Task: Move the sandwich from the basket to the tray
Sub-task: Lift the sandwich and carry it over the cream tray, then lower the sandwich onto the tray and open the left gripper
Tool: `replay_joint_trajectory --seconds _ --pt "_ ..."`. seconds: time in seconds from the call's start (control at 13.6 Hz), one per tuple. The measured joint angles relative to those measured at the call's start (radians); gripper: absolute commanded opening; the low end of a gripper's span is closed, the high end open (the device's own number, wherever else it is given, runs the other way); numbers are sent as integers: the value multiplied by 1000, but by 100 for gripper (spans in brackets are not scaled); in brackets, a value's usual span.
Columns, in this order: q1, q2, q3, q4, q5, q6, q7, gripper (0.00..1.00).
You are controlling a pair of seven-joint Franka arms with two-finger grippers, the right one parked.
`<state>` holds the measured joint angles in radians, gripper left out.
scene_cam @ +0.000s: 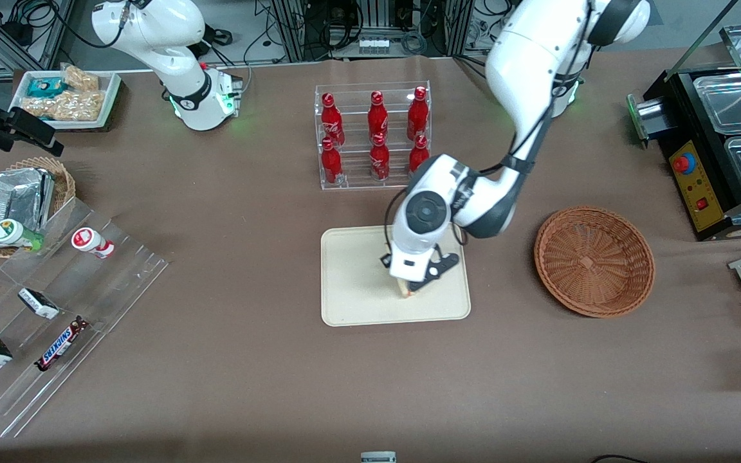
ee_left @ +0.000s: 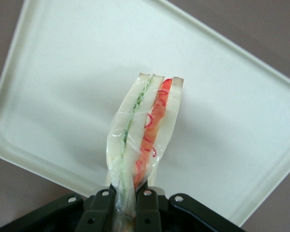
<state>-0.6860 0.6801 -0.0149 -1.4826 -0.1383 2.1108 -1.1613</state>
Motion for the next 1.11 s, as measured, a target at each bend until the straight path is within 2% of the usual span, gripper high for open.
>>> replay_joint_trajectory --seconds 0.37,0.59,0.66,0.81,1.11 --pt "-44 8 1 1 104 0 73 9" --pt "-44 35 9 0 113 0 135 12" --pt "-44 46 10 0 113 0 138 21" --pt "-44 54 9 1 113 1 139 99" --pt "-43 43 12 30 112 3 133 100"
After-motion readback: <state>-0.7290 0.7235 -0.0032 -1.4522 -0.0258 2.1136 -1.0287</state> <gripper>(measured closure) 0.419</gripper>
